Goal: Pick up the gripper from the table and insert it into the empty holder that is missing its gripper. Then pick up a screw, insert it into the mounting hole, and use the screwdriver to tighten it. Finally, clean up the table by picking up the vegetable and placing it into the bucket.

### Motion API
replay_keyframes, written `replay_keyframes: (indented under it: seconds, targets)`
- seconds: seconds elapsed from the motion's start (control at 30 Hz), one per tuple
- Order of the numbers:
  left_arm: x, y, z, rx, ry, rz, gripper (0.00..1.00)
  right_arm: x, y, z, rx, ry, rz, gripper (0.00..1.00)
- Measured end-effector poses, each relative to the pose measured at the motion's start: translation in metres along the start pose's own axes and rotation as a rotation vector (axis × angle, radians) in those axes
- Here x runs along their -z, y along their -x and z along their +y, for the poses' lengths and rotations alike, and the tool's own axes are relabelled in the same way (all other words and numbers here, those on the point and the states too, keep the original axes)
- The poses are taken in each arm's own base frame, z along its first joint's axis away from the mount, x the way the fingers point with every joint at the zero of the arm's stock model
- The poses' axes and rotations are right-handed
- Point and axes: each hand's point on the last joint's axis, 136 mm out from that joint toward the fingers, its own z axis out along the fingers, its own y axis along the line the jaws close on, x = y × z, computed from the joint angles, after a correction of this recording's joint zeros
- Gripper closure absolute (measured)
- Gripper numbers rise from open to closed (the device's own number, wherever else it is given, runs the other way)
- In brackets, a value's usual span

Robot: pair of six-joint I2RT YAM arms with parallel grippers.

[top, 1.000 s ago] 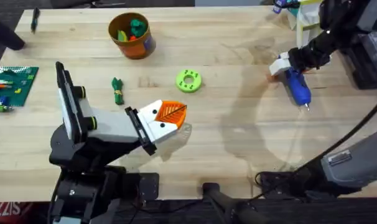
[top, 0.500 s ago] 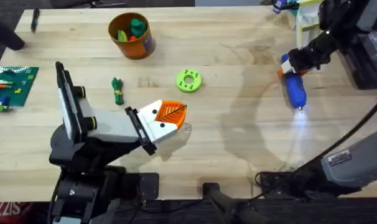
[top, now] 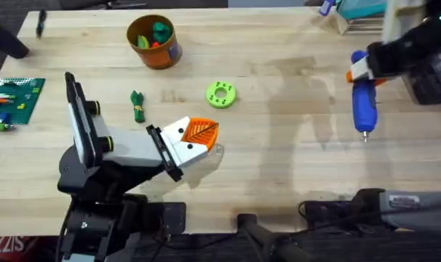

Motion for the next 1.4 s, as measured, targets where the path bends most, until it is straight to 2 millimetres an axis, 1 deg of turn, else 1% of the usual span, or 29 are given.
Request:
replay_keyframes:
  seconds: [0.13,0.2,0.27,0.33,0.37,0.47,0.53,0.6,0.7,0.83,0.9,0.93,0.97,1.0,1.07,1.17,1.27,1.4]
  targets:
    - [0.0,0.0,0.0,0.0,0.0,0.0,0.991,0.04,0.0,0.023,0.009,0.083,-0.122,0.983]
    - [0.0,0.0,0.0,0.0,0.0,0.0,0.991,0.055,0.002,0.033,0.02,0.125,-0.181,0.983]
    - [0.0,0.0,0.0,0.0,0.0,0.0,0.991,0.066,0.001,0.042,0.033,0.155,-0.229,0.983]
    - [0.0,0.0,0.0,0.0,0.0,0.0,0.991,0.071,-0.005,0.049,0.043,0.174,-0.251,0.983]
    - [0.0,0.0,0.0,0.0,0.0,0.0,0.991,0.071,-0.012,0.053,0.048,0.184,-0.255,0.983]
    - [0.0,0.0,0.0,0.0,0.0,0.0,0.991,0.069,-0.031,0.065,0.063,0.21,-0.266,0.983]
    - [0.0,0.0,0.0,0.0,0.0,0.0,0.991,0.067,-0.037,0.076,0.087,0.234,-0.323,0.984]
    - [0.0,0.0,0.0,0.0,0.0,0.0,0.991,0.067,-0.032,0.088,0.109,0.261,-0.428,0.984]
    - [0.0,0.0,0.0,0.0,0.0,0.0,0.991,0.071,-0.019,0.109,0.126,0.327,-0.599,0.984]
    - [0.0,0.0,0.0,0.0,0.0,0.0,0.991,0.077,-0.008,0.142,0.157,0.439,-0.736,0.984]
    - [0.0,0.0,0.0,0.0,0.0,0.0,0.991,0.086,-0.003,0.162,0.201,0.497,-0.791,0.984]
    - [0.0,0.0,0.0,0.0,0.0,0.0,0.991,0.093,0.001,0.172,0.229,0.524,-0.827,0.984]
    - [0.0,0.0,0.0,0.0,0.0,0.0,0.991,0.106,0.007,0.186,0.273,0.558,-0.886,0.984]
    - [0.0,0.0,0.0,0.0,0.0,0.0,0.991,0.12,0.012,0.198,0.316,0.589,-0.947,0.984]
    - [0.0,0.0,0.0,0.0,0.0,0.0,0.991,0.153,0.019,0.227,0.414,0.665,-1.087,0.984]
    - [0.0,0.0,0.0,0.0,0.0,0.0,0.991,0.193,0.016,0.266,0.539,0.779,-1.242,0.984]
    - [0.0,0.0,0.0,0.0,0.0,0.0,0.991,0.215,0.006,0.3,0.649,0.876,-1.34,0.984]
    - [0.0,0.0,0.0,0.0,0.0,0.0,0.991,0.225,-0.008,0.332,0.734,0.971,-1.384,0.984]
